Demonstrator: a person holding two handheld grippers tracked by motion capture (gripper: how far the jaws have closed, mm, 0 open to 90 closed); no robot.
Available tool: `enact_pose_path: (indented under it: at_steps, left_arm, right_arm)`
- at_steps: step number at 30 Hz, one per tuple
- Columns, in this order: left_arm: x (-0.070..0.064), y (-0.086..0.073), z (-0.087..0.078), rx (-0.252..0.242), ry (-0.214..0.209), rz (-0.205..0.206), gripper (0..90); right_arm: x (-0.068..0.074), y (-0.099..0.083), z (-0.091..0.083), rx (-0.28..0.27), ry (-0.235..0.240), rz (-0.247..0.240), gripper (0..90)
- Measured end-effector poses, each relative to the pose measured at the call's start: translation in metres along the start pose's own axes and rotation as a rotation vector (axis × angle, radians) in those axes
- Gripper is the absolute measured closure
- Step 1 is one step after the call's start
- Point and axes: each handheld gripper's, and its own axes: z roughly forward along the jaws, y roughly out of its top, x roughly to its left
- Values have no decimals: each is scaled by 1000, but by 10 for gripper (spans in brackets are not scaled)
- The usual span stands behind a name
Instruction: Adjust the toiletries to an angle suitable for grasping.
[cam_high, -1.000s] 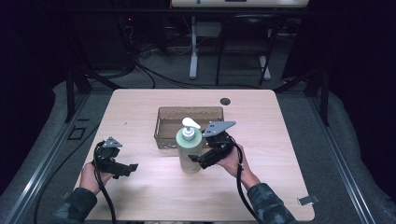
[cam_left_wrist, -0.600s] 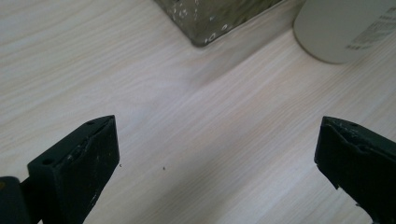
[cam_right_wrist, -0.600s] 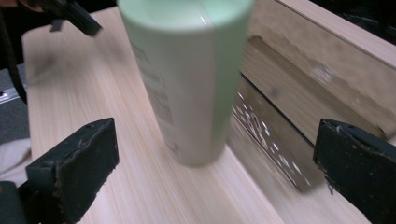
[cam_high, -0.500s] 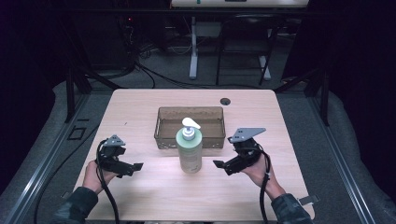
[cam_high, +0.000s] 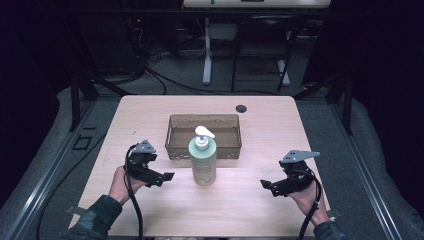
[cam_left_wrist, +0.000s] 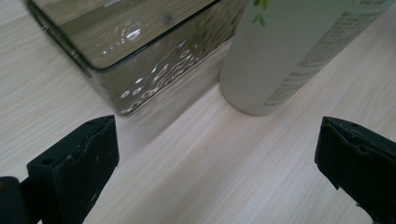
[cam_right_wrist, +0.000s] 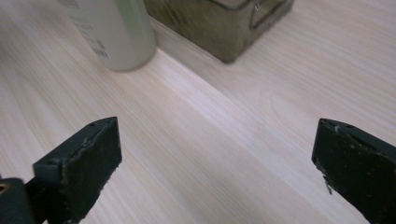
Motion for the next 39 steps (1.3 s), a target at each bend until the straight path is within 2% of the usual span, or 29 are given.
enact_pose_path:
  at_steps: [2, 5, 8, 11, 12, 14, 15, 27, 32, 39]
  left_arm:
    - [-4, 3, 3, -14, -15, -9, 0]
    - [-14, 11, 10, -14, -36, 13, 0]
    - [-24, 20, 14, -31, -47, 38, 0]
    - [-32, 27, 16, -45, -47, 57, 0]
    - [-34, 30, 17, -41, -38, 65, 0]
    - [-38, 34, 19, -53, -55, 59, 0]
    - [-40, 37, 21, -55, -56, 73, 0]
    - [-51, 58, 31, -106, -92, 76, 0]
    - [-56, 67, 33, -133, -93, 84, 0]
    - [-59, 72, 38, -146, -80, 95, 18]
  right_arm:
    - [-3, -6, -1, 30, -19, 15, 20]
    - [-10, -15, -1, 79, -64, 39, 1]
    - [-17, -20, -2, 100, -85, 67, 0]
    - [-22, -23, 1, 119, -91, 102, 0]
    - [-22, -24, 2, 125, -97, 104, 0]
    - [-22, -26, 4, 139, -94, 106, 0]
    - [-23, -26, 5, 143, -94, 105, 0]
    - [-33, -31, 5, 139, -98, 150, 0]
    - [-35, -32, 4, 139, -102, 150, 0]
    - [-34, -32, 3, 142, -111, 153, 0]
